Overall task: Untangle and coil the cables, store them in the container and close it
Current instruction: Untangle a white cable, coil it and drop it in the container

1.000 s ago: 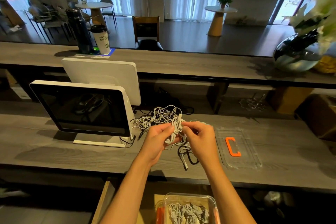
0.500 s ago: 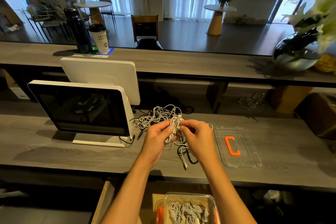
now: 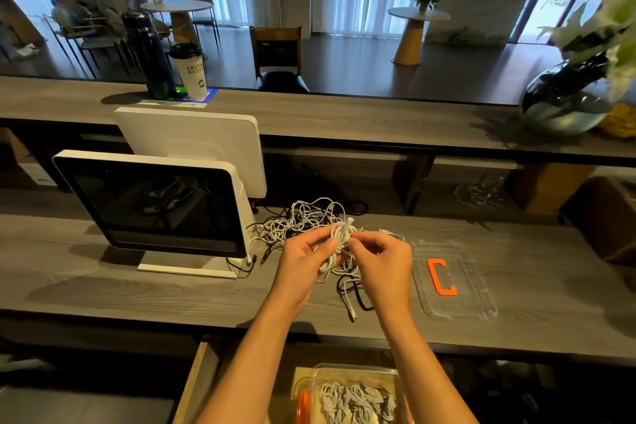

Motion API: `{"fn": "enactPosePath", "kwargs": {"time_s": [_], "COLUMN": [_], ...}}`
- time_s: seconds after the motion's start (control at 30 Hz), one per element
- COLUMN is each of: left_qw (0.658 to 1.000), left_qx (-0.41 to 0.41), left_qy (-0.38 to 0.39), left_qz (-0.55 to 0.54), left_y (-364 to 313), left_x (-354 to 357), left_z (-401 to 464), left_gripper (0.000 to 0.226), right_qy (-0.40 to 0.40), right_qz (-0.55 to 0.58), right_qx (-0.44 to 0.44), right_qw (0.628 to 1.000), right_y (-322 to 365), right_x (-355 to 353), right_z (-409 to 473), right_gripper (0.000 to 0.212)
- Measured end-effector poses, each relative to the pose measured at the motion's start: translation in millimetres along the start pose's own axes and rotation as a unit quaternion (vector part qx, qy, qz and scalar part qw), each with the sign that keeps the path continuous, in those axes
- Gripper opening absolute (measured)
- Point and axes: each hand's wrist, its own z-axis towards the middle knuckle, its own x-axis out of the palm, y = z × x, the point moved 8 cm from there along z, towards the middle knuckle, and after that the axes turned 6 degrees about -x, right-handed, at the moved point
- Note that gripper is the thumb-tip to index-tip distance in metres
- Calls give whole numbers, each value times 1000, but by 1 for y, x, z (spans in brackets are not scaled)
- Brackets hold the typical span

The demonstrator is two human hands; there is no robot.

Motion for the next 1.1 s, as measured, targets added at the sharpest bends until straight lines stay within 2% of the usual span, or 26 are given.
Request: {"fn": "enactPosePath", "kwargs": {"time_s": [0.13,0.23,0.3,0.37,0.47,0.73,0.8,0.97,1.1], "left_qw": [997,989,983,979,974,961,959,956,937], "left_qx": [-56,-94,-114,-124,-143,-210,-233,-283,-336], "left_qy": [0,-8,-6,8,32,5,-6,-60,-63], "left_qz": [-49,-112,-143,-162,-175,-178,-163,-39,65], "left_y": [12,19,21,22,27,79,100,171,232], "left_x": [4,0,0,2,6,5,6,-4,-12], "left_z": [0,1,1,1,-3,-5,-7,-17,-36], "left_gripper": [28,25,25,25,23,23,24,31,13], "right_qy": [15,34,33,62,115,56,50,47,52], "right_qz": [-57,56,159,209,221,180,158,119,99], "right_qx": [-25,34,98,151,173,234,258,321,387], "right_qw": [998,997,982,964,953,954,952,938,915], "right_y": [-4,-16,-24,-32,-43,-93,-114,-171,-219], "right_x": [4,4,6,12,19,7,4,-10,-24], "right_z": [2,4,2,0,-3,-17,-30,-71,-107], "right_gripper": [14,18,23,21,21,16,16,15,17]}}
